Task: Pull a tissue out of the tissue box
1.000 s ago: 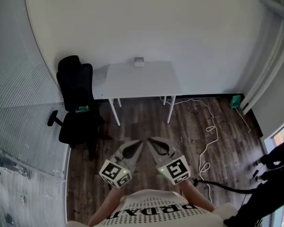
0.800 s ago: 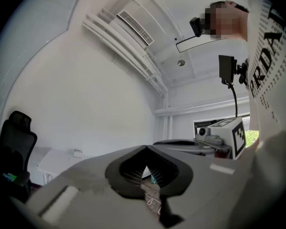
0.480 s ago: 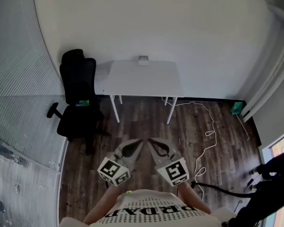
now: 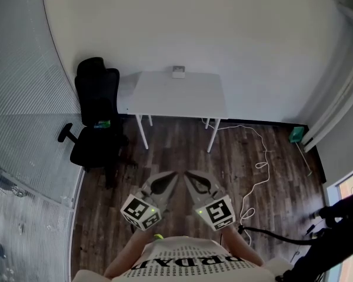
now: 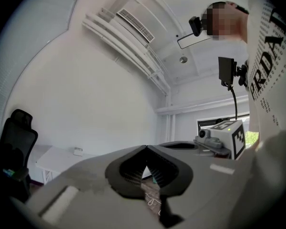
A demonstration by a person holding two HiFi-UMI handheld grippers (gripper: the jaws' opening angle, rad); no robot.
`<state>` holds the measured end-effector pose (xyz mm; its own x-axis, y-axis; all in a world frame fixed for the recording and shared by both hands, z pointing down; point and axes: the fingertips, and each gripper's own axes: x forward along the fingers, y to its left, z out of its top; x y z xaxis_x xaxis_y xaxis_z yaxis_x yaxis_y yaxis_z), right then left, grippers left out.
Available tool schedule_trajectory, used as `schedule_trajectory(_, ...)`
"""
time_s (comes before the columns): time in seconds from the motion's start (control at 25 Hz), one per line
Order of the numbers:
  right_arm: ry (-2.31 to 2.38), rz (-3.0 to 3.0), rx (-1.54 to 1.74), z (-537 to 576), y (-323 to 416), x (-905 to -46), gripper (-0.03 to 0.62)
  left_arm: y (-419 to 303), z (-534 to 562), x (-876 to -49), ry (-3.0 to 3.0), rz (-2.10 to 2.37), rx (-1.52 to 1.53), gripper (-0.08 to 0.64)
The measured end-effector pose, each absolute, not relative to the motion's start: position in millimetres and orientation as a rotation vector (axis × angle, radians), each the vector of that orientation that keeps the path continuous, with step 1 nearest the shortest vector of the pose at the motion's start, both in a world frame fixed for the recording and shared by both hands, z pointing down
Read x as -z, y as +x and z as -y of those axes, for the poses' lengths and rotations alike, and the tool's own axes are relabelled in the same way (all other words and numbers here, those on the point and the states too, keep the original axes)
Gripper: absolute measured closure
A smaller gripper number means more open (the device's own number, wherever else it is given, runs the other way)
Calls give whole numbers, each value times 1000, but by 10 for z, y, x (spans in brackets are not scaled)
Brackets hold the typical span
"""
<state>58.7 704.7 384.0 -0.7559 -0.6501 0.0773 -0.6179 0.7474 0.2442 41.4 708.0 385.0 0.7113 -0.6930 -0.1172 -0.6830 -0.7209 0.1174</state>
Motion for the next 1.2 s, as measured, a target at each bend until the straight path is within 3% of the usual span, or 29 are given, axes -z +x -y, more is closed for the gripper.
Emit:
schedule_trajectory(0.72, 1001, 2800, 218, -6890, 951, -4025, 584, 671, -6966, -3973, 2801, 1193, 211, 568)
schedule_trajectory(1.2, 1024, 2770, 179, -6476, 747, -4091, 584, 460, -6496, -3972, 2791, 1179, 241, 568)
